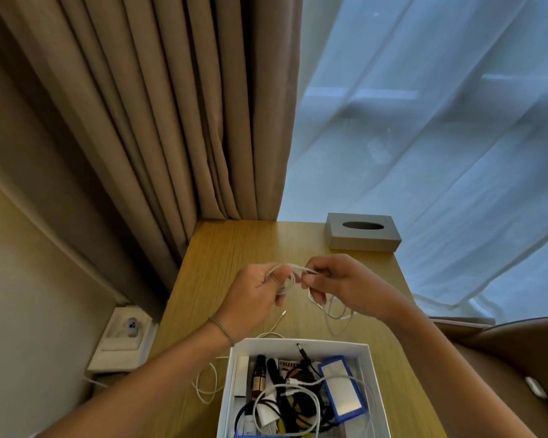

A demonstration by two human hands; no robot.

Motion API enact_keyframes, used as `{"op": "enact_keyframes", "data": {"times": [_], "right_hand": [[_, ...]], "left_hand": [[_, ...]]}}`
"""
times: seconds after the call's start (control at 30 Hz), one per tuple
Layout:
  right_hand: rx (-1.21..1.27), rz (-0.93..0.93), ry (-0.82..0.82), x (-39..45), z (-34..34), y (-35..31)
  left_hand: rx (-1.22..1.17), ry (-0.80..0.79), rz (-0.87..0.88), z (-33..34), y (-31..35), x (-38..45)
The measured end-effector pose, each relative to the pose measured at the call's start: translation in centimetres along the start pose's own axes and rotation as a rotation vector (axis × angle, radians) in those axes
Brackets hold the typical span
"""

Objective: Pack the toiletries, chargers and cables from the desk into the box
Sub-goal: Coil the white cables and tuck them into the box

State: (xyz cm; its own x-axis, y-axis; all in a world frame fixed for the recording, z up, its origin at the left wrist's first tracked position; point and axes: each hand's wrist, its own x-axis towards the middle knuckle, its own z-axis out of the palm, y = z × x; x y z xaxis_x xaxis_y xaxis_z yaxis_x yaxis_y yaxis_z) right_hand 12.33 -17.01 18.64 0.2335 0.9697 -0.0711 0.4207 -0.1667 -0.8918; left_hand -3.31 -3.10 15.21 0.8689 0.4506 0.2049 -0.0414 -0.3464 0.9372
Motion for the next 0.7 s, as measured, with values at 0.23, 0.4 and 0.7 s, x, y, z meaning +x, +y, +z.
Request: {"op": "enact_keyframes", "data": {"times": [0.23, 0.4, 0.7], "right_hand": [[0.209, 0.087, 0.156, 0.8, 4.4, 1.2], [0.237, 0.154, 0.091, 0.4, 8.2, 2.3], [0.094, 0.258, -0.101, -2.8, 8.2, 3.1]], "left_hand": [[-0.436, 0.413, -0.386, 0.6, 0.6, 1.3], [-0.888, 0.476, -0.538, -0.6, 0.7, 3.2], [-0.214, 0.646, -0.352, -3.6, -2.0, 4.3]]}}
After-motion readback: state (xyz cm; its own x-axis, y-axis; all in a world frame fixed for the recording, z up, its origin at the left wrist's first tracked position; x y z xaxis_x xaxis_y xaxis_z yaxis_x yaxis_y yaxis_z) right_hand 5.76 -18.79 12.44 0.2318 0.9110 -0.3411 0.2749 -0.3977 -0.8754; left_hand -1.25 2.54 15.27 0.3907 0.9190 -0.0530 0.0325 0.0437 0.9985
